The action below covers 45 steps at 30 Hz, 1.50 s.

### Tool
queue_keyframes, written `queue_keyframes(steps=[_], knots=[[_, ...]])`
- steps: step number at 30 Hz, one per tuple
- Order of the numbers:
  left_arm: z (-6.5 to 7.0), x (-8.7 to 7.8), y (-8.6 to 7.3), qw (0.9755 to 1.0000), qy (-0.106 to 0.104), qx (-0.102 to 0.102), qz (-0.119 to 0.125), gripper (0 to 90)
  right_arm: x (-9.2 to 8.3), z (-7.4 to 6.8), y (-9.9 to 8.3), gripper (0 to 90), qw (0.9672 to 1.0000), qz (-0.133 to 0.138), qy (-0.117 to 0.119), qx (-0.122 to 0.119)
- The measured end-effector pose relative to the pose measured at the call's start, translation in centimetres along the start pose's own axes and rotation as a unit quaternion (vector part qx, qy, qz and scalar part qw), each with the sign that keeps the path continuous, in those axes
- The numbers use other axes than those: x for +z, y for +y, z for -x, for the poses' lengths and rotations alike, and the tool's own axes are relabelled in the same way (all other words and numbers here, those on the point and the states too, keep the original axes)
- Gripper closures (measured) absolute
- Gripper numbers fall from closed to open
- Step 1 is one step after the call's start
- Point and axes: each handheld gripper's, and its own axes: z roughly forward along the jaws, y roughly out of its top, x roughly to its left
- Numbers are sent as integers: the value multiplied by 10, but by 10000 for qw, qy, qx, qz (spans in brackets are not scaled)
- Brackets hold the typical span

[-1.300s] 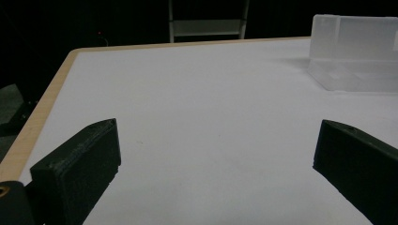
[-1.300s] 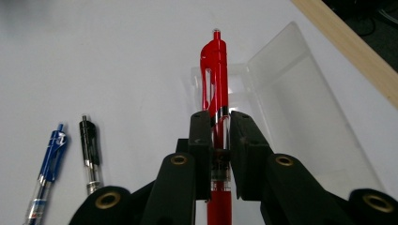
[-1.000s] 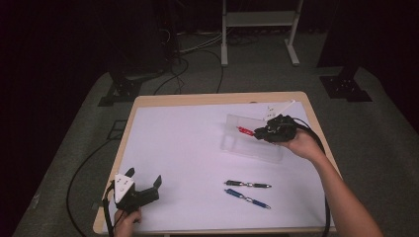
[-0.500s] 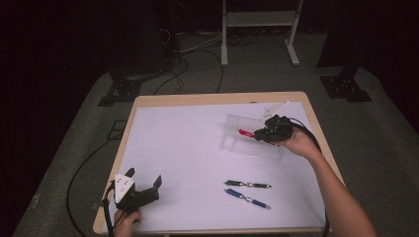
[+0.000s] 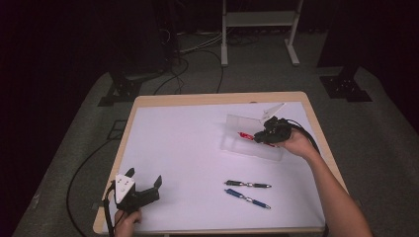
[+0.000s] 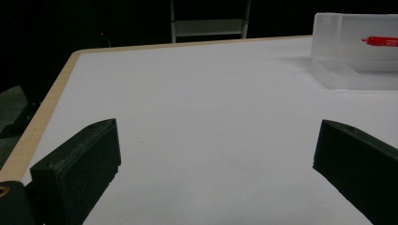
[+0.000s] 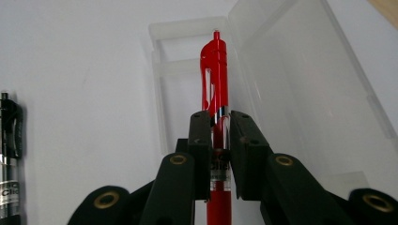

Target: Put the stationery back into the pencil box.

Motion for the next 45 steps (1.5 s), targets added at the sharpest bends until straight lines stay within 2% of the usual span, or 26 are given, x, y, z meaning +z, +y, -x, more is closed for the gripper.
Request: queue_keyframes(steps=[21,28,34,40,45], knots=[[1,0,0,10000,-5,46,-4,4,24,8,-11,783,9994,-319,51,83],[1,0,0,10000,2,48,-4,4,29,7,-12,783,9990,-428,70,89],[1,0,0,10000,1,44,1,4,33,7,-13,781,9990,-441,66,71],[1,0,0,10000,2,51,-2,4,33,7,-15,739,9991,-423,49,93],[1,0,0,10000,-2,42,-5,4,25,2,-19,703,9996,-255,36,91]])
